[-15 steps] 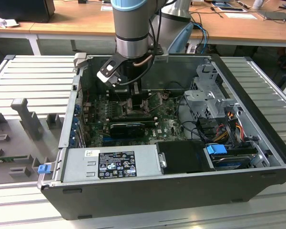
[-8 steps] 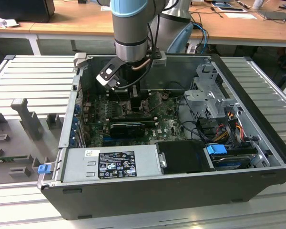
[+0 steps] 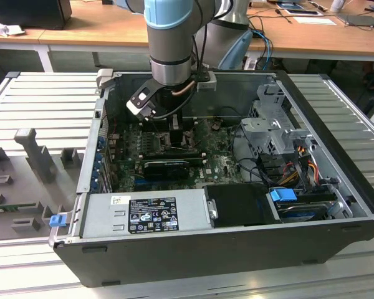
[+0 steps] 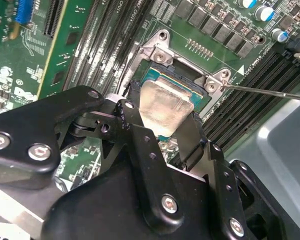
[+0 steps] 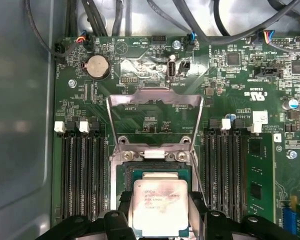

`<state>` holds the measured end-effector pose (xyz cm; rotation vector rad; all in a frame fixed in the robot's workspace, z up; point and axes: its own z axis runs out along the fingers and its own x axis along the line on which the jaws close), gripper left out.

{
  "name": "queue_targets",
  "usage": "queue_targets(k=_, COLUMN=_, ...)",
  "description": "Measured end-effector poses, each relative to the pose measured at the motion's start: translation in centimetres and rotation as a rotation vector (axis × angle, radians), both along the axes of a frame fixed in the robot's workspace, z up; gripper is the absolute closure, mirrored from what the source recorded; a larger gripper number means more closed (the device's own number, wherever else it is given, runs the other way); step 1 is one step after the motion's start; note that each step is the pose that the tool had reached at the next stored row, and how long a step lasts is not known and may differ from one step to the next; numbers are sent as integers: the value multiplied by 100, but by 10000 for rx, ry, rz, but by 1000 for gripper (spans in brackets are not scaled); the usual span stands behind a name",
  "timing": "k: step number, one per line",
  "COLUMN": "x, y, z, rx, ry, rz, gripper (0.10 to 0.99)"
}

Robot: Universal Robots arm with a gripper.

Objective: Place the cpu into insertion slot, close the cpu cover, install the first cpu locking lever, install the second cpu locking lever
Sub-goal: 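Place the cpu into insertion slot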

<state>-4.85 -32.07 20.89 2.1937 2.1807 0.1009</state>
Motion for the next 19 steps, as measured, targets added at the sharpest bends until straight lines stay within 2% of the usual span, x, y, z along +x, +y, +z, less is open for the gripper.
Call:
queue_targets(k=4, x=15, y=39, z=-23, rx=-2, ry=0, rz=27, gripper=557)
queue_targets(k=16, x=18, y=39, z=-90, rx=-2, ry=3, rz=27, gripper=557)
queue_targets(k=17, x=17, y=38, z=-79, rx=-6, ry=4, rz=27, gripper=478)
queue_targets(k=19, x=17, y=38, z=-61, rx=-5, ry=4, rz=26, gripper=478)
